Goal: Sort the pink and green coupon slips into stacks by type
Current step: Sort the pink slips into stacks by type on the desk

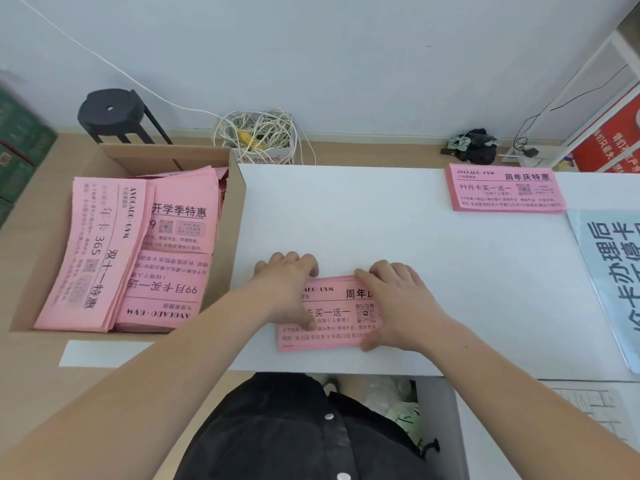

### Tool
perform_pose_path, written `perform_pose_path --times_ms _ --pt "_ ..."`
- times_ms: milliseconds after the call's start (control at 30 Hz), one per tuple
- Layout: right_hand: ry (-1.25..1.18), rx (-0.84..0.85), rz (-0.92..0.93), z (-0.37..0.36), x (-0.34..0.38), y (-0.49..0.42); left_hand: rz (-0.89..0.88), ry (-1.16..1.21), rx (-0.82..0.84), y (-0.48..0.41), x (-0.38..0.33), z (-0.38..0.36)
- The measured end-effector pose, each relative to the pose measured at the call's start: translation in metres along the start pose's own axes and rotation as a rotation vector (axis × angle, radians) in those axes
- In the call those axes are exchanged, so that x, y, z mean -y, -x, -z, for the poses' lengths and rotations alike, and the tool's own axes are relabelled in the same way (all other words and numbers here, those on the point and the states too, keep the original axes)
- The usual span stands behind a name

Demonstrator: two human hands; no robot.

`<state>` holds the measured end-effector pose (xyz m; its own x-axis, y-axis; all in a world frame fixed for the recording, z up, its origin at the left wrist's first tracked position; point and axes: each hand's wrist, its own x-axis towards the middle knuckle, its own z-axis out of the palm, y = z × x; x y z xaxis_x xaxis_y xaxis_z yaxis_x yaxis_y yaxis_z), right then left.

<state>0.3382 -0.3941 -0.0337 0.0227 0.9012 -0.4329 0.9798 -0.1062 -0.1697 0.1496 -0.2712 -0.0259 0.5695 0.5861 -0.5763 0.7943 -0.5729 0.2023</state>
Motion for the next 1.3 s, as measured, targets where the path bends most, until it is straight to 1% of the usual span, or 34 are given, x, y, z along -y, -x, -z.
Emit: perform_pose_path --times_ms 100,167,267,400,467,533,633,733,800,867,900,967,1033,1067,1133,1200,1300 --pt "0.055 0.018 -0.022 -0.001 0.004 -0.002 0.032 0.005 0.072 0.004 -0.002 0.002" --pt "0.061 0.013 -0.044 0.001 0.007 -0.002 0.028 -0.008 0.082 0.008 -0.003 0.003" --pt "0.087 -0.044 -0.068 0.001 0.008 0.002 -0.032 0.017 -0.009 0.019 -0.006 -0.001" --pt "0.069 -0.125 -0.091 -0.004 0.011 0.021 -0.051 0.212 -0.060 0.041 0.000 -0.011" --pt "-0.006 -0.127 -0.099 0.001 0.011 0.032 -0.086 0.225 -0.125 0.052 0.002 -0.009" --pt "-0.071 -0.146 -0.122 0.015 0.008 0.042 -0.119 0.204 -0.244 0.062 0.004 -0.007" --pt "-0.164 -0.237 -0.178 0.034 0.001 0.054 -0.137 0.276 -0.414 0.070 0.005 -0.008" --pt "-0.135 -0.387 -0.178 0.033 -0.001 0.057 -0.134 0.305 -0.463 0.071 0.003 -0.014" --pt "-0.128 -0.423 -0.186 0.021 -0.005 0.056 -0.145 0.187 -0.488 0.069 0.002 -0.020" --pt "-0.234 -0.456 -0.219 0.007 -0.011 0.057 -0.147 0.064 -0.533 0.067 0.005 -0.026" --pt "-0.314 -0.488 -0.238 0.001 -0.015 0.058 -0.125 0.047 -0.540 0.067 0.007 -0.028" --pt "-0.503 -0.554 -0.262 -0.006 -0.022 0.058 -0.091 0.101 -0.532 0.068 0.012 -0.028" --pt "-0.687 -0.596 -0.271 -0.010 -0.027 0.059 -0.083 0.224 -0.490 0.069 0.015 -0.029" --pt "-0.742 -0.608 -0.272 -0.011 -0.027 0.059 -0.087 0.286 -0.470 0.069 0.015 -0.029" --pt "-0.810 -0.610 -0.249 -0.012 -0.024 0.057 -0.101 0.359 -0.444 0.069 0.011 -0.029" --pt "-0.855 -0.598 -0.213 -0.014 -0.019 0.054 -0.116 0.357 -0.440 0.067 0.004 -0.030" --pt "-0.893 -0.619 -0.199 -0.015 -0.010 0.050 -0.110 0.325 -0.497 0.065 -0.002 -0.033"
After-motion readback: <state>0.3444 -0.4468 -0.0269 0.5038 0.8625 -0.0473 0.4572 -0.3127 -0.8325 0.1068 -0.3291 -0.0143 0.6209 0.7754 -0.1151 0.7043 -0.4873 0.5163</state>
